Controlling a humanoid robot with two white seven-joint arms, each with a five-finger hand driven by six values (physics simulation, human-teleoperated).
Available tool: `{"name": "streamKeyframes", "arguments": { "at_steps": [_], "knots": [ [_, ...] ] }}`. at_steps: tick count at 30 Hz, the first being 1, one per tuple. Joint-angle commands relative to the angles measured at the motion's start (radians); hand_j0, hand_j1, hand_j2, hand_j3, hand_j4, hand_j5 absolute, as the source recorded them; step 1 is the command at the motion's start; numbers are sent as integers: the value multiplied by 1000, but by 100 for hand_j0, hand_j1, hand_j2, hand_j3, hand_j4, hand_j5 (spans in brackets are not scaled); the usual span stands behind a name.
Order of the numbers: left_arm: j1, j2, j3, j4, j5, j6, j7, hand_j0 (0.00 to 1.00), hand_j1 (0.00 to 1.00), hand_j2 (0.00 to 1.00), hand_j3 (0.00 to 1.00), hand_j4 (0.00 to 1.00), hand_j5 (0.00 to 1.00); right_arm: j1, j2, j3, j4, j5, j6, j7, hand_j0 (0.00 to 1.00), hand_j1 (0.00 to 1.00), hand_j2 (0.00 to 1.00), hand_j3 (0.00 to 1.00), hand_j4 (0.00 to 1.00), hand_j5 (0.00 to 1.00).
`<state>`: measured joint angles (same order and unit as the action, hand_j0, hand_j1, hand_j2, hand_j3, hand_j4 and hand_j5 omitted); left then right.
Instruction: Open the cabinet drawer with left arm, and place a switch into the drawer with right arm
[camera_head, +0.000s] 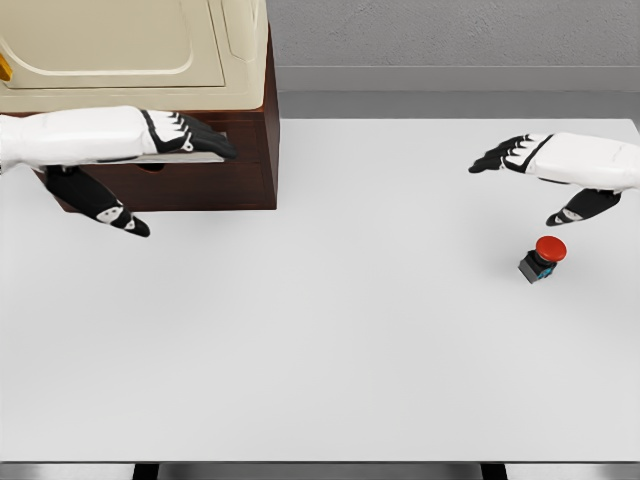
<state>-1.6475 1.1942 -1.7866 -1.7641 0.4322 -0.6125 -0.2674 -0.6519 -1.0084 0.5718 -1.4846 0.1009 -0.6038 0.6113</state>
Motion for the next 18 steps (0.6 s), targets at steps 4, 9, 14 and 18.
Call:
{"name": "streamKeyframes", "arguments": {
  "at_steps": [4, 9, 14, 18],
  "knots": [
    [-2, -15, 1, 0, 43, 2, 0, 100, 100, 100, 100, 100, 100, -2, -3, 2, 17, -6, 4, 0, 100, 100, 100, 100, 100, 100],
    [2, -36, 7, 0, 43, 2, 19, 100, 100, 100, 100, 100, 100, -9, -16, -7, 18, -6, -7, 0, 100, 100, 100, 100, 100, 100],
    [-2, -28, 4, -1, 137, 5, 197, 100, 100, 100, 100, 100, 100, 3, -53, -7, 27, -7, -7, 0, 100, 100, 100, 100, 100, 100],
    [-3, -39, 0, 0, 201, 42, -65, 100, 100, 100, 100, 100, 100, 37, -101, -9, 26, -7, -7, 0, 100, 100, 100, 100, 100, 100]
  ]
}}
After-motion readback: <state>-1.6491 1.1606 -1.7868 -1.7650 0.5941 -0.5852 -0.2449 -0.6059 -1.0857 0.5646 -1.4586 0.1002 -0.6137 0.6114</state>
